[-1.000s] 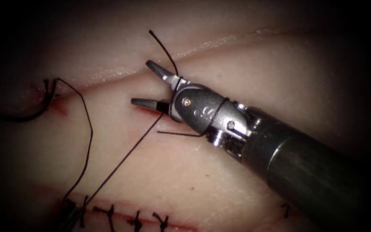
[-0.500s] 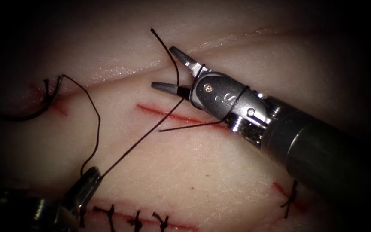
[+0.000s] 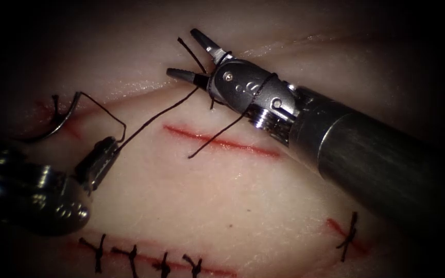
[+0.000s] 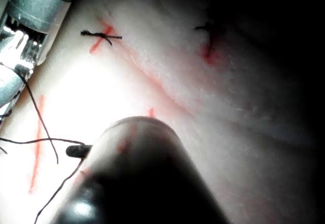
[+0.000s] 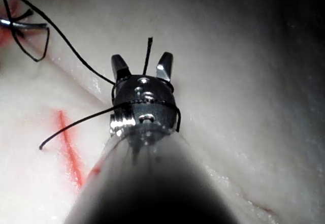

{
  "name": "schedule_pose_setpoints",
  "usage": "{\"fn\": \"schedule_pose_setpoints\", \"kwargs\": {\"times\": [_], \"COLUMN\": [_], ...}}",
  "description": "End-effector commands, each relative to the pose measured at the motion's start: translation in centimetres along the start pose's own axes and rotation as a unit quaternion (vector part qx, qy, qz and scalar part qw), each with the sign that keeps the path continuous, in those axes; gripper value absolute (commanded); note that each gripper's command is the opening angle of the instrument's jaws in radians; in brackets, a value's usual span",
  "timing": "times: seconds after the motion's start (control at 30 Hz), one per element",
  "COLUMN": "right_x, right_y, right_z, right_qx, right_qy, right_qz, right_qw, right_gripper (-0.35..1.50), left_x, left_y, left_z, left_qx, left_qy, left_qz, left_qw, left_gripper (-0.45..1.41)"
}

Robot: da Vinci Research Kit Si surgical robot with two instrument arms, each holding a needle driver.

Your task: Wound Closure

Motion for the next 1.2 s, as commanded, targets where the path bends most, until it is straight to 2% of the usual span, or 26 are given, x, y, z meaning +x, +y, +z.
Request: {"fn": "schedule_pose_setpoints", "kwargs": {"times": [0.03, 0.1, 0.17, 0.23, 0.43, 0.57, 0.67, 0.8, 1.2], "right_x": [-0.01, -0.03, -0.03, -0.03, 0.08, 0.15, 0.13, 0.05, -0.08], "right_y": [-0.04, -0.05, -0.08, -0.14, -0.32, -0.37, -0.36, -0.37, -0.55], "right_z": [0.13, 0.15, 0.14, 0.09, -0.19, -0.35, -0.43, -0.47, -0.5], "right_qx": [0.001, -0.004, -0.009, -0.014, -0.032, -0.048, -0.058, -0.065, -0.074], "right_qy": [-0.008, -0.017, -0.023, -0.028, -0.015, -0.014, -0.002, 0.008, 0.012], "right_qz": [0.002, 0.015, 0.03, 0.036, 0.041, 0.04, 0.041, 0.039, 0.028], "right_qw": [1.0, 1.0, 0.999, 0.999, 0.999, 0.998, 0.997, 0.997, 0.997], "right_gripper": [1.21, 1.11, 0.68, -0.35, -0.35, -0.35, -0.35, -0.35, -0.35], "left_x": [0.0, -0.01, -0.02, -0.02, -0.04, -0.09, -0.16, -0.27, -0.54], "left_y": [0.1, 0.11, 0.11, 0.11, 0.09, -0.05, -0.27, -0.61, -1.55], "left_z": [0.03, 0.06, 0.07, 0.08, 0.15, 0.36, 0.67, 1.17, 2.88], "left_qx": [-0.001, -0.001, -0.001, -0.001, -0.002, -0.009, -0.019, -0.013, 0.03], "left_qy": [-0.002, -0.002, -0.003, -0.003, -0.007, -0.009, -0.018, -0.032, -0.047], "left_qz": [0.001, 0.001, 0.001, 0.001, -0.002, -0.016, -0.023, -0.035, -0.076], "left_qw": [1.0, 1.0, 1.0, 1.0, 1.0, 1.0, 0.999, 0.999, 0.995], "left_gripper": [-0.45, -0.45, -0.45, -0.45, -0.45, -0.45, -0.45, -0.45, -0.45]}}
